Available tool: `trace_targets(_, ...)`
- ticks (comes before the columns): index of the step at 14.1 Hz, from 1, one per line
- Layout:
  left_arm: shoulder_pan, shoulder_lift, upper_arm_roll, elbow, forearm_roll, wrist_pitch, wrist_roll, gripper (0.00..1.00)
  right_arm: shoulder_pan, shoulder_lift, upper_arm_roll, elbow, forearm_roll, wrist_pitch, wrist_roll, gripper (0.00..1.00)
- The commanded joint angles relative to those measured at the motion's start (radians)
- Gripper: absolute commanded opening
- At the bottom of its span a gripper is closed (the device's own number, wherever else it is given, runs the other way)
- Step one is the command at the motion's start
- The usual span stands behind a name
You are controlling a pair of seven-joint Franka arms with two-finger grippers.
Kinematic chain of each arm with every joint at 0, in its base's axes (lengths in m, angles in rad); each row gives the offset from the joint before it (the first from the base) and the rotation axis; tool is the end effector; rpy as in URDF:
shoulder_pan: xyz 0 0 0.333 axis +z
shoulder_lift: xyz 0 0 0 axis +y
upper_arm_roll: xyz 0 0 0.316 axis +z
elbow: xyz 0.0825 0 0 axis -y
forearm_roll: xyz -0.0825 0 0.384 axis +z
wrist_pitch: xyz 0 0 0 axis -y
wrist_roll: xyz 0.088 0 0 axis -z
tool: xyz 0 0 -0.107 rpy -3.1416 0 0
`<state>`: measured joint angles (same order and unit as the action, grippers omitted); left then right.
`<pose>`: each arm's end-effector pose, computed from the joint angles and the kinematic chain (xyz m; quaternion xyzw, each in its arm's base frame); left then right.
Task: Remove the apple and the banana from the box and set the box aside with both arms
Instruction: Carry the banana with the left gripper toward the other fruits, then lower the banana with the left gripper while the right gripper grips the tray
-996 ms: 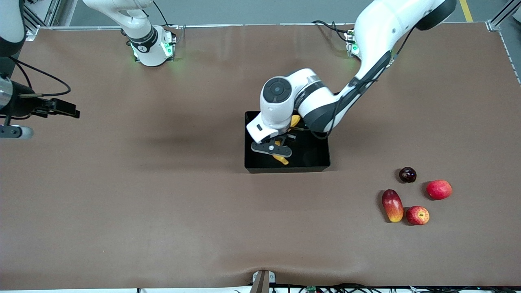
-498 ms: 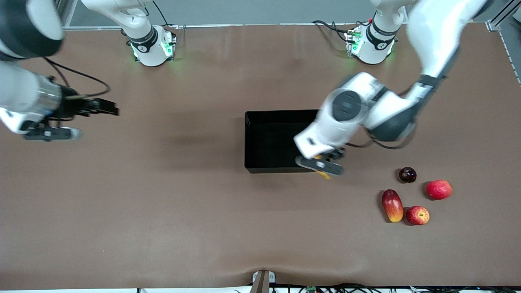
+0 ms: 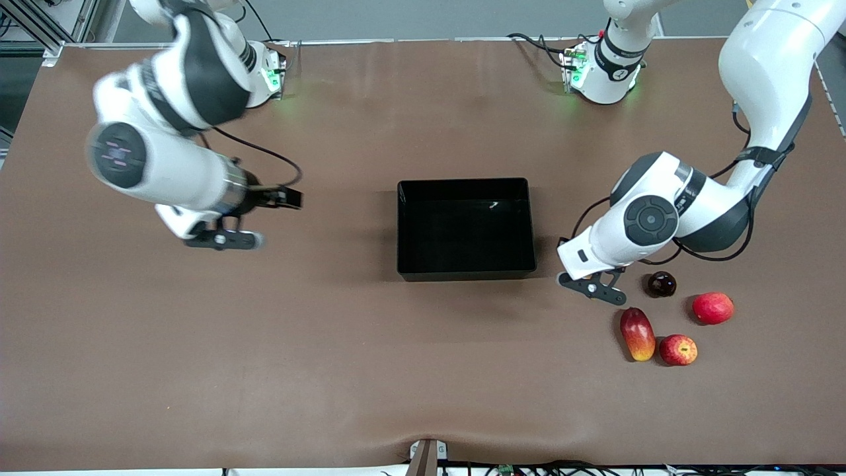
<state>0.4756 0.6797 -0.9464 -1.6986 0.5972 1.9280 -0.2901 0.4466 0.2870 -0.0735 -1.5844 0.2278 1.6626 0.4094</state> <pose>0.6202 -0.1892 0.3131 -0.9813 0.1820 0.0588 0.0221 0.5716 0.2524 0.4573 -0.9887 0.0397 0.1338 0.0541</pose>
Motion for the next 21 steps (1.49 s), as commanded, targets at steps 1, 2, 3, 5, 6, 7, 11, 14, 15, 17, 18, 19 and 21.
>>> trace_targets(1, 0.034, 0.043, 0.029, -0.022, 0.067, 0.096, 0.006, 0.0, 0.079, 0.063, -0.012, -0.011, 0.018, 0.09, 0.042, 1.0)
trace_targets(2, 0.023, 0.05, 0.067, -0.023, 0.103, 0.12, 0.006, 0.0, 0.102, 0.082, -0.012, -0.025, 0.018, 0.13, 0.054, 1.0)
trace_targets(3, 0.018, 0.07, 0.086, -0.023, 0.139, 0.143, 0.008, 0.0, 0.112, 0.107, -0.011, -0.044, 0.019, 0.178, 0.066, 1.0)
trace_targets(5, 0.021, 0.101, 0.109, -0.023, 0.162, 0.198, 0.008, 0.0, 0.17, 0.122, -0.012, -0.066, 0.019, 0.258, 0.075, 1.0)
trace_targets(6, 0.014, 0.104, 0.139, -0.021, 0.176, 0.221, 0.008, 0.0, 0.179, 0.145, -0.011, -0.065, 0.019, 0.288, 0.1, 1.0)
trace_targets(7, 0.006, 0.122, 0.153, -0.018, 0.182, 0.245, 0.009, 0.0, 0.196, 0.164, -0.011, -0.065, 0.021, 0.321, 0.114, 1.0)
trace_targets(11, 0.001, 0.173, 0.185, -0.007, 0.229, 0.321, 0.009, 0.0, 0.3, 0.251, -0.011, -0.057, 0.024, 0.465, 0.231, 1.0)
trace_targets(14, 0.0, 0.216, 0.192, 0.033, 0.242, 0.333, 0.009, 0.0, 0.337, 0.3, -0.011, -0.057, 0.022, 0.523, 0.255, 1.0)
trace_targets(15, -0.006, 0.227, 0.192, 0.045, 0.242, 0.335, 0.008, 0.0, 0.346, 0.305, -0.011, -0.057, 0.024, 0.534, 0.262, 1.0)
trace_targets(17, -0.021, 0.228, 0.202, 0.057, 0.236, 0.335, 0.005, 0.0, 0.349, 0.325, -0.011, -0.057, 0.021, 0.542, 0.273, 1.0)
trace_targets(18, -0.031, 0.233, 0.204, 0.057, 0.231, 0.336, -0.006, 0.0, 0.368, 0.336, -0.011, -0.057, 0.019, 0.545, 0.272, 0.73)
trace_targets(19, -0.038, 0.235, 0.204, 0.057, 0.23, 0.336, -0.012, 0.0, 0.38, 0.345, -0.012, -0.054, 0.016, 0.549, 0.272, 0.41)
trace_targets(21, -0.037, 0.235, 0.207, 0.057, 0.236, 0.342, -0.008, 0.1, 0.374, 0.347, -0.011, -0.048, 0.022, 0.552, 0.273, 0.0)
